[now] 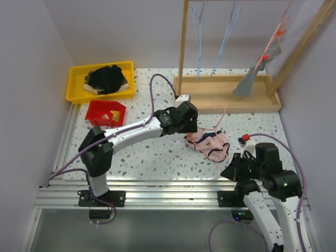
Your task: Remove the underwear clipped to the hanger
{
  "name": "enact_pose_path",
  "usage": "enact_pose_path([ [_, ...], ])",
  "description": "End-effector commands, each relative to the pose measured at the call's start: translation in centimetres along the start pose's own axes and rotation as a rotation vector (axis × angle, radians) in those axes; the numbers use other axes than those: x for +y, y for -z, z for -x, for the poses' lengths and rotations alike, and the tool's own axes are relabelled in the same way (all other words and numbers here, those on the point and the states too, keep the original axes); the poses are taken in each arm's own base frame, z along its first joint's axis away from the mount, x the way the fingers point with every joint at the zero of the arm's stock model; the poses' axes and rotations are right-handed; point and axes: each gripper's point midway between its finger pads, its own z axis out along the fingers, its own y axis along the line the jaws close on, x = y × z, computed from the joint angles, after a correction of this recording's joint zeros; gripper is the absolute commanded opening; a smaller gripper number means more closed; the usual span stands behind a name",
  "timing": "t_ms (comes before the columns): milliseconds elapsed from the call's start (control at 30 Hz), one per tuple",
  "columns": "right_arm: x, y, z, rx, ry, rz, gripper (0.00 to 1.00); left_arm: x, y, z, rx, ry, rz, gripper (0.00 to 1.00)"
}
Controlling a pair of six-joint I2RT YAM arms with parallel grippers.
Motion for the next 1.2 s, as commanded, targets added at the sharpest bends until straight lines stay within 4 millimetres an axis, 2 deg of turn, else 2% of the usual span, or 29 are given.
enact_pose_path([
  [0, 0.4, 0.0, 0.4, -0.018, 0.032, 0.023, 0.0, 1.1, 0.2, 0.6, -0.017, -0.023, 0.048, 0.7],
  [133, 0.4, 0.0, 0.4, -0.019, 0.032, 0.024, 0.0, 1.7, -0.8, -0.5, 0.016, -0.027, 0.068, 0.66],
  [467, 0.4, 0.0, 0.4, -0.019, 0.033, 0.021, 0.0, 1.9, -2.4, -1.2, 0.04, -0.044, 0.055, 0.61],
  [567, 0.3, 0.1, 0.5, -0.021, 0.033, 0.018, 0.0, 2.2, -3.0, -1.4, 0.051, -0.057, 0.073, 0.56],
  [800, 0.3, 0.1, 0.6, -0.025, 0.036, 0.014, 0.0, 3.2, -3.5, -2.2, 0.069, -0.057, 0.096, 0.31],
  [967, -0.2, 0.3, 1.1, -0.042, 0.025, -0.029, 0.0, 4.1, -2.3, -2.6, 0.051, 0.005, 0.092, 0.14],
  [1067, -0.6, 0.4, 1.6, -0.052, -0.006, -0.067, 0.0, 4.5, -1.3, -2.6, 0.015, 0.064, 0.065, 0.1],
  [1100, -0.5, 0.4, 1.7, -0.056, -0.036, -0.072, 0.0, 4.0, -0.7, -1.8, -0.02, 0.088, 0.031, 0.09],
  [1133, -0.4, 0.5, 1.8, -0.059, -0.057, -0.07, 0.0, 4.9, -0.7, -2.5, -0.019, 0.106, 0.045, 0.08],
  [1167, -0.2, 0.5, 2.0, -0.064, -0.073, -0.068, 0.0, 4.6, -0.5, -2.1, -0.042, 0.128, 0.024, 0.07],
])
